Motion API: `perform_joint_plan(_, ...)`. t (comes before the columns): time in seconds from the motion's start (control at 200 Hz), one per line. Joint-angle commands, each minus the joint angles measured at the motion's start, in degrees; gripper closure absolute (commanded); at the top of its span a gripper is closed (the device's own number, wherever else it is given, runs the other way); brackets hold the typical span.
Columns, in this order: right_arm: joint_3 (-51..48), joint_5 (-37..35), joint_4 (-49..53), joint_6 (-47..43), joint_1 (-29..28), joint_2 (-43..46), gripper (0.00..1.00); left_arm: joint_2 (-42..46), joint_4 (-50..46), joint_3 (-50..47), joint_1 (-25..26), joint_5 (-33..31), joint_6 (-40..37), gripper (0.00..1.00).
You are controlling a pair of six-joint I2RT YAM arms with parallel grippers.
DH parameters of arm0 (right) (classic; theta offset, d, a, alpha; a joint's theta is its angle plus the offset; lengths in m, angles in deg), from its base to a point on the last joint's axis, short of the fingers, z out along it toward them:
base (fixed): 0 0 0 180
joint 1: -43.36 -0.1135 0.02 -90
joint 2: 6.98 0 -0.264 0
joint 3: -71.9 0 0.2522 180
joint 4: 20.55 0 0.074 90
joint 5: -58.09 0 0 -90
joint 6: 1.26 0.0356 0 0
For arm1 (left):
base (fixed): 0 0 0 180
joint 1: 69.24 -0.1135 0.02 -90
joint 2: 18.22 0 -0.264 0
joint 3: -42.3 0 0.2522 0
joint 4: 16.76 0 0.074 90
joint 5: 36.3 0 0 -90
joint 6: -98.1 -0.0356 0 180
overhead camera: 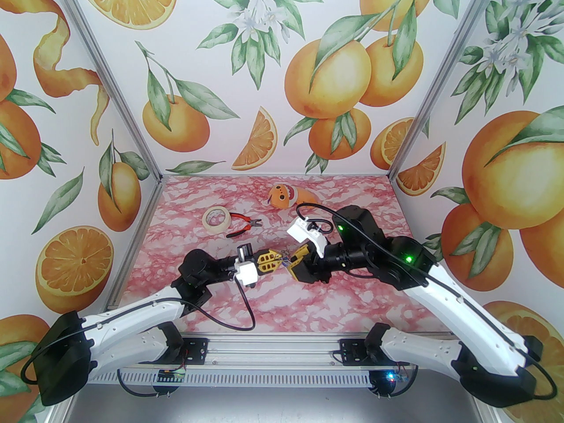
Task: Remove the keys from the keyring
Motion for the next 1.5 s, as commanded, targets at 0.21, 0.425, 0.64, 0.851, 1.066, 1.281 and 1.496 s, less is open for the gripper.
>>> perform_joint_plan(0.21,-8.1,5.1,-16.8,5.8,4.9,7.6,0.48,2.9,-7.8,6.2,0.0,4.0,-7.0,0.95)
perform_joint_plan(0.425,-7.1,11.9,-20.7,12.9,6.4,5.6,0.42,2.1,-10.6,8.2,0.0,4.5,-8.9,0.95)
perform_joint_plan(0.64,-6.8,14.3,-18.6,14.7,6.0,2.6,0.49,1.0,-10.1,9.1,0.0,2.4,-9.2,0.95)
perform_joint_plan(0.851,-7.9,14.3,-18.8,16.0,5.3,4.8,0.55,0.5,-9.9,9.3,0.0,-1.1,-10.0,0.94)
perform_joint_plan(1.066,-8.1,15.5,-17.5,17.2,5.3,5.5,0.6,0.6,-9.9,9.3,0.1,-3.5,-10.5,0.94)
perform_joint_plan(1.281,-7.6,13.3,-18.5,17.3,5.3,4.2,0.55,0.6,-9.7,9.5,0.1,-2.6,-10.4,0.94)
perform_joint_plan(1.496,-5.7,7.5,-17.1,16.2,5.4,4.9,0.49,0.5,-9.6,9.3,0.1,-1.2,-11.1,0.94)
